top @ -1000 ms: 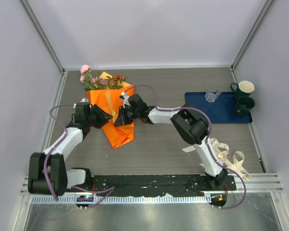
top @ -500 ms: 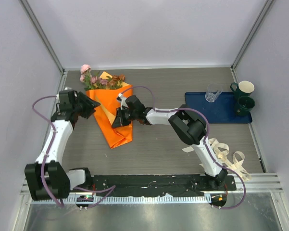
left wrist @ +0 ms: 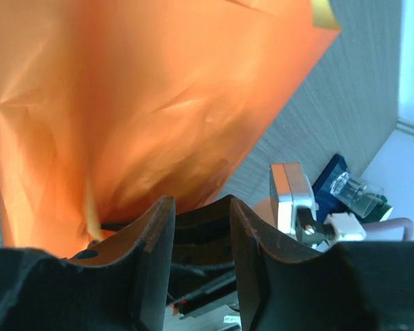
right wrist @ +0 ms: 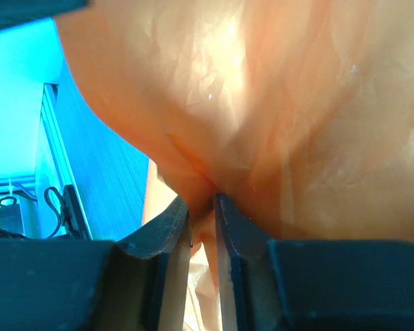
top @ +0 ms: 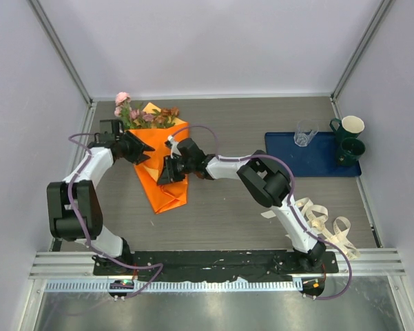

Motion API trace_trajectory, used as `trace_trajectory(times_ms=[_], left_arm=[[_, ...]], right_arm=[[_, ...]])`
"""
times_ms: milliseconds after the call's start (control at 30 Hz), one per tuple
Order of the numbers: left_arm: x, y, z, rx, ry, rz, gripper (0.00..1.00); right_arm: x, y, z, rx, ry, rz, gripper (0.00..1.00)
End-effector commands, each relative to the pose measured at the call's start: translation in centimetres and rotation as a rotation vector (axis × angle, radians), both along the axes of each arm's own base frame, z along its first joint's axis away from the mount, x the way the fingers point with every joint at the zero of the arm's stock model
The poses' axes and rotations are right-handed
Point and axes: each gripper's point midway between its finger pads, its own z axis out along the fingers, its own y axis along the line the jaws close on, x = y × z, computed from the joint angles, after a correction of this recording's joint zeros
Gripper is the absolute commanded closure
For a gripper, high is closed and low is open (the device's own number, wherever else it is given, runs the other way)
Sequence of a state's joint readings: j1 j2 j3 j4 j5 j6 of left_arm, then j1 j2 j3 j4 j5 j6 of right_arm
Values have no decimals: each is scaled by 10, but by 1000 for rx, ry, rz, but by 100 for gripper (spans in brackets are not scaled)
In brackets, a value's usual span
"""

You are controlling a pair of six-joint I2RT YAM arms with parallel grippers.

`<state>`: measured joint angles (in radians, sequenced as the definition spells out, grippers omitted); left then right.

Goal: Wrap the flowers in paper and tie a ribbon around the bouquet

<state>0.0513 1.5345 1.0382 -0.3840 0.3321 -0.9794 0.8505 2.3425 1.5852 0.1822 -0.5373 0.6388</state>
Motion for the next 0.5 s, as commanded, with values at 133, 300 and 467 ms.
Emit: trace_trajectory(times_ms=[133,300,467], left_arm=[[15,-15,20,-5,-145,-108,60],[7,-15,5,-1,-118,-105,60],[-3,-17,-32,-20,-14,-120,73]], right_arm=[[-8,14,30,106,-11,63,53],[-11,18,37,138,0,79,48],[-13,19,33,146,21,85,53]])
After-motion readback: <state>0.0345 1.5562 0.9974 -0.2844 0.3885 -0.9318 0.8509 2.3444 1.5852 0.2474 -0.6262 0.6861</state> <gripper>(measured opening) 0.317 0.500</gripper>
